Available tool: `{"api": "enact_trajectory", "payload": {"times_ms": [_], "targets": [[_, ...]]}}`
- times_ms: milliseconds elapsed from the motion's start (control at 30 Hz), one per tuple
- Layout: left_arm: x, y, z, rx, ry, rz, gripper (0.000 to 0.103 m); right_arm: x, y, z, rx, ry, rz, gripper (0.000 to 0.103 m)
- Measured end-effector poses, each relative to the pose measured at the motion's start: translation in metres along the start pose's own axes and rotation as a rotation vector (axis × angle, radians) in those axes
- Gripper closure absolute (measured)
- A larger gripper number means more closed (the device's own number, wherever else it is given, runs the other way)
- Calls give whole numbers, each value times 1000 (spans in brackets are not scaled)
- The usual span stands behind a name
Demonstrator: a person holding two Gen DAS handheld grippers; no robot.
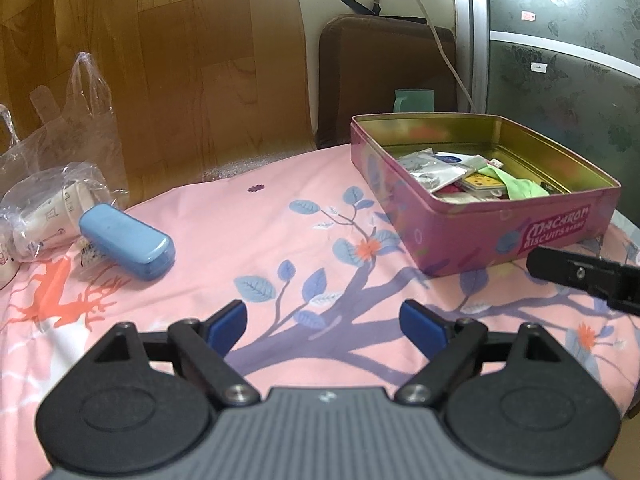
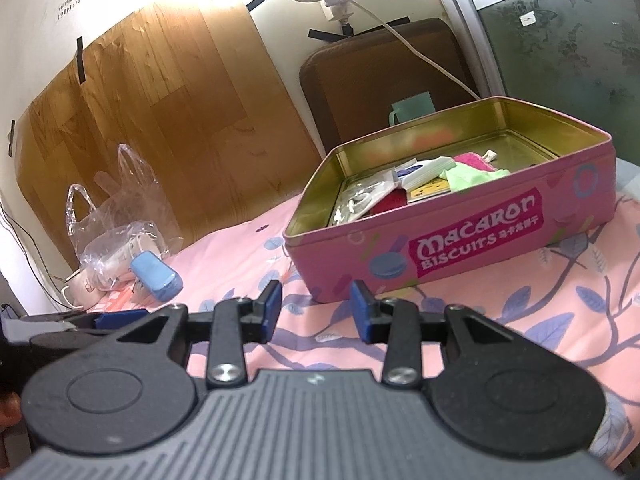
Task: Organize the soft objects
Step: 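Move both tools back from the tin toward the blue glasses case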
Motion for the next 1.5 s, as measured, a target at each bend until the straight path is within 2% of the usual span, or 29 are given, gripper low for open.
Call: {"api": "enact_trajectory", "payload": {"times_ms": [233,400,733,1000,1500], "targets": [[-7,-3,-6,9,-22,0,15,-7,-9,-5,14,-7,-52,61],[-12,-6,-17,44,-32,2,14,-10,-16,-12,26,7,-84,60],[-19,-16,-50,109,-4,-19,13,-18,-31,-28,56,24,-150,60],[-25,-22,-62,121,3,-34,12,-23,-40,-39,70,42,-193,60],[-23,-25,-101,191,39,-19,7,-23,-66,-76,125,145,-228,56]]}}
Point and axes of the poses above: each gripper's, at about its wrist camera, not at the fingertips, and y roughly against the way its jaws point, z to its right, x to its top, the point moved 2 cm from there along -y, roughly the way its jaws point, and after that the axes turned 11 degrees about y, right-handed, at the moved point
